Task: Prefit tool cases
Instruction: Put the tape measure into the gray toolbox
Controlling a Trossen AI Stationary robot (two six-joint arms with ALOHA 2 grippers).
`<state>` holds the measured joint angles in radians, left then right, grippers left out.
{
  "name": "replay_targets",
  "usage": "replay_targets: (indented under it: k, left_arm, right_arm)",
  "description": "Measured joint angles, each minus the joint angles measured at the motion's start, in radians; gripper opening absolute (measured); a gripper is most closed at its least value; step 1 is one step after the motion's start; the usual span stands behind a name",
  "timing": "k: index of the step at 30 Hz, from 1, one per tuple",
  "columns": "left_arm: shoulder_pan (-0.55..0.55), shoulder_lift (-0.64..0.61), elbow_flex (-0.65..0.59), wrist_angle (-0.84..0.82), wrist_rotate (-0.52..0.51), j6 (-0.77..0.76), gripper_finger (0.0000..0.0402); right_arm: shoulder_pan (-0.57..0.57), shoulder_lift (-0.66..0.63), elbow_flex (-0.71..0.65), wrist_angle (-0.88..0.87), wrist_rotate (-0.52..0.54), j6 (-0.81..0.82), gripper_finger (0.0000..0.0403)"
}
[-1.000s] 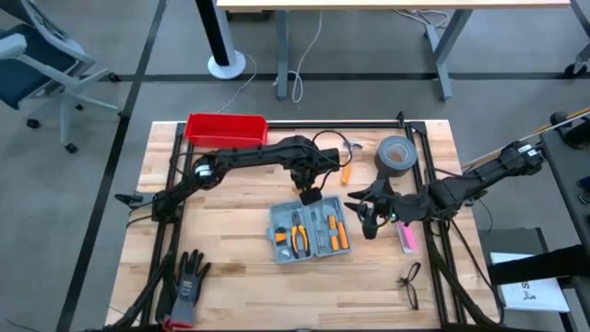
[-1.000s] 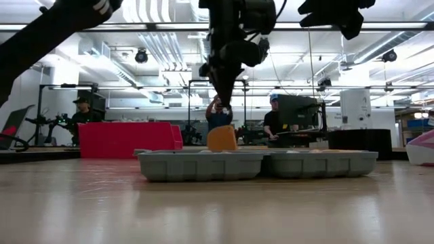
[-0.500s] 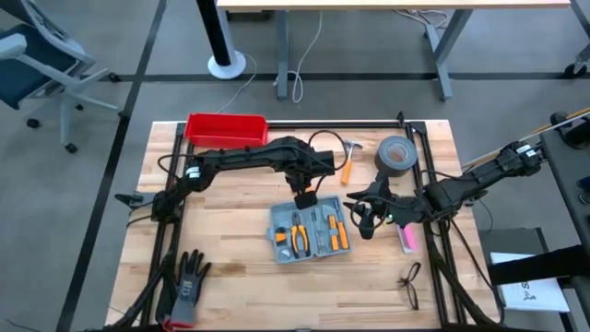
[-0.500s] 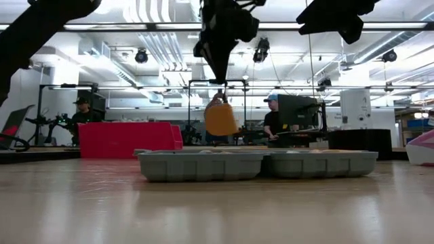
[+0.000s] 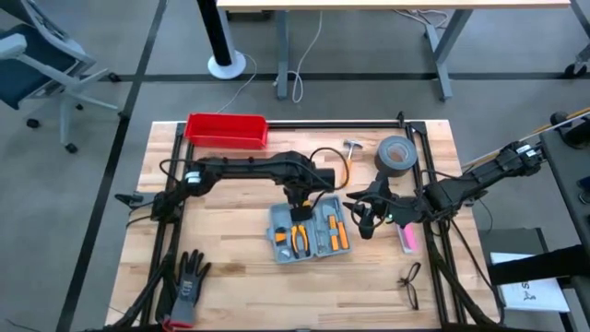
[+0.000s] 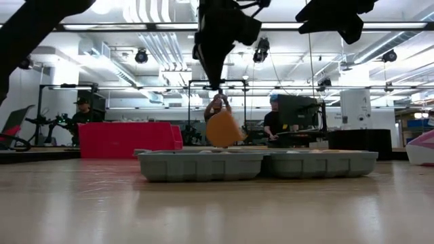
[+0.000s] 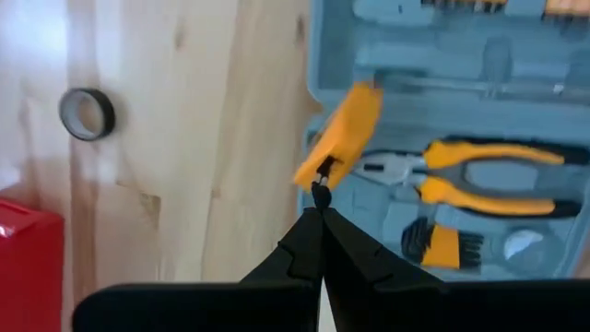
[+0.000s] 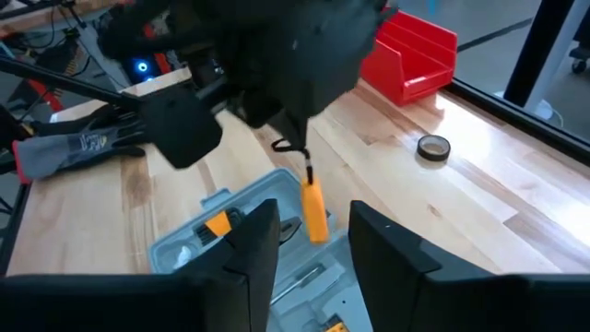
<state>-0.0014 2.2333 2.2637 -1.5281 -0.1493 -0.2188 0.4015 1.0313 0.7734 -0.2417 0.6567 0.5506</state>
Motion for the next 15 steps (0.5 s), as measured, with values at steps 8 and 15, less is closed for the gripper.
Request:
replay_targets:
  k: [8, 15]
  left_arm:
    - [-0.050, -0.005, -0.136, 0.002, 0.022, -0.014, 0.0000]
    - [-0.096, -0.009, -0.233, 0.002, 0.067, -0.036, 0.0000]
  right_arm:
    - [0.002, 0.000, 0.000, 0.005, -0.002, 0.001, 0.0103]
    - [0.002, 0.000, 0.000, 0.016, -0.002, -0.001, 0.0112]
